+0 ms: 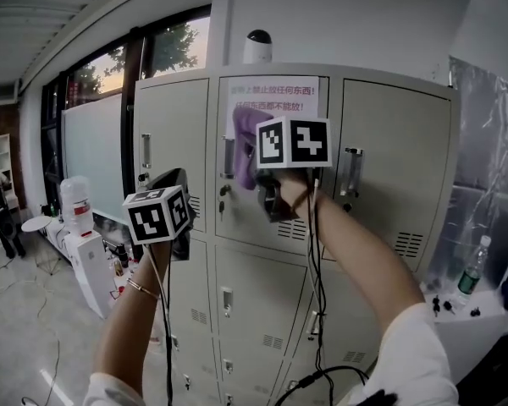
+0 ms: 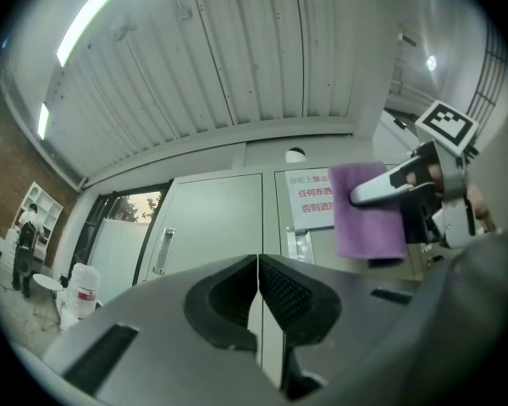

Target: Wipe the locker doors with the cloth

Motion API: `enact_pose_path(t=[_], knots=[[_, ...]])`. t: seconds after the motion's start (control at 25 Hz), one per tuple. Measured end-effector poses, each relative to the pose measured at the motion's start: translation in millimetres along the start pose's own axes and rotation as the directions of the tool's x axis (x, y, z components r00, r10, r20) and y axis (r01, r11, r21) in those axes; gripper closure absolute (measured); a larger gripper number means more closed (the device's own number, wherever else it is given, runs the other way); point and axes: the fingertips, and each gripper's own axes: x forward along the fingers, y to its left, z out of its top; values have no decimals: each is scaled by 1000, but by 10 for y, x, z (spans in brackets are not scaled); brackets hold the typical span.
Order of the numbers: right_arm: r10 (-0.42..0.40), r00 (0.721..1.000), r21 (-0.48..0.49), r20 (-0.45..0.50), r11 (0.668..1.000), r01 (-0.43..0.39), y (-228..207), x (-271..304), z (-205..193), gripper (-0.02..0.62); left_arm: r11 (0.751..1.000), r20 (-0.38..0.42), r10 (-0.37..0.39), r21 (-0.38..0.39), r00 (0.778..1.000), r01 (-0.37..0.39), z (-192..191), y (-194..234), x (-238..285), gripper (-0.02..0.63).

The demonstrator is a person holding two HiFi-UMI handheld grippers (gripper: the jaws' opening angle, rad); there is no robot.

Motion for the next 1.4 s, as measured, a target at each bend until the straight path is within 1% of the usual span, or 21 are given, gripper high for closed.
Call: enact_pose_path(t=[0.12,0.24,0.6,0.76,0.96,1.2,1.4], knots=[[-9,1000,-14,1,1000,9,27,176,152,534,1000,-2,-4,16,1000,4,48,26,82,596],[-10,1000,-2,7,1000,10,26,328,291,534,999,-9,-16,43,1000,17,59,9,155,597],[-42,999,46,16,998,41,-59,726,566,534,998,-15,-52,34,999,53,46,-1,330,597],[-63,998,37,16,997,62,-45,838,632,534,998,-4,-68,10,998,68,59,30,373,597],[-98,995,23,-14,995,98,-28,982,671,534,997,3,-75,-25,997,75,33,85,410,597],[-133,991,10,-26,991,134,-42,1072,673,534,998,-2,-67,-18,998,66,-15,147,432,597],[-151,988,-11,-36,989,150,-39,1102,673,534,997,-4,-73,-14,997,73,-33,93,429,597]])
